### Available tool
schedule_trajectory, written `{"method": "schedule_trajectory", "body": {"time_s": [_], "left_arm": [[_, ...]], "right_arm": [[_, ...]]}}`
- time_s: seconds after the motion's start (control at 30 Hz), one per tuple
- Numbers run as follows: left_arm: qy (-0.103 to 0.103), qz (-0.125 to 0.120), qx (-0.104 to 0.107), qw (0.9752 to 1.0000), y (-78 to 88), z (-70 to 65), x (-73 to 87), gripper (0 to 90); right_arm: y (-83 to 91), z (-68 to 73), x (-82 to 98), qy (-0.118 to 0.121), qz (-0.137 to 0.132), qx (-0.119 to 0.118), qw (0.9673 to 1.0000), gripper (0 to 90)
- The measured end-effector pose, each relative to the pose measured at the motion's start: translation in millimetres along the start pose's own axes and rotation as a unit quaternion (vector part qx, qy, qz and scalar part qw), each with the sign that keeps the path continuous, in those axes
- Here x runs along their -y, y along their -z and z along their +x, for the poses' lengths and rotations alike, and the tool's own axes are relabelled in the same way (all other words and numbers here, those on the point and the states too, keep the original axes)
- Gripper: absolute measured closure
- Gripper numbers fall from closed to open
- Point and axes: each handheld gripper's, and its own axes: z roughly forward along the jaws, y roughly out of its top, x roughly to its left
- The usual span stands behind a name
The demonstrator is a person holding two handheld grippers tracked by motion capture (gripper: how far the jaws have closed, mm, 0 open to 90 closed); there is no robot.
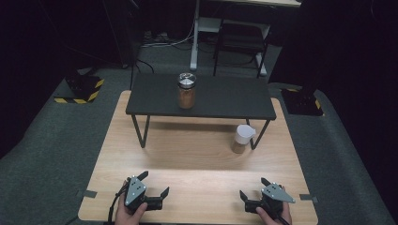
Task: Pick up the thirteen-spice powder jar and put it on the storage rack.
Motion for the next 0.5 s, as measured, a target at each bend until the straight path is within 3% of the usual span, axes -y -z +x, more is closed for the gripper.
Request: {"method": "schedule_trajectory", "body": {"time_s": [0.23,0.5], "left_arm": [[0.007,-0.002,0.003,1.0000,1.1,1.9,0.9,0.5],[-0.006,0.003,0.004,1.0000,0.3,-0.4,-0.7,0.5]], "right_arm": [[-1.1,5.0,-4.1,-0.002,-0.004,0.005,1.0000,0.5],[-11.9,4.9,-16.1,-0.013,-0.010,0.006,0.9998,0.5]]}}
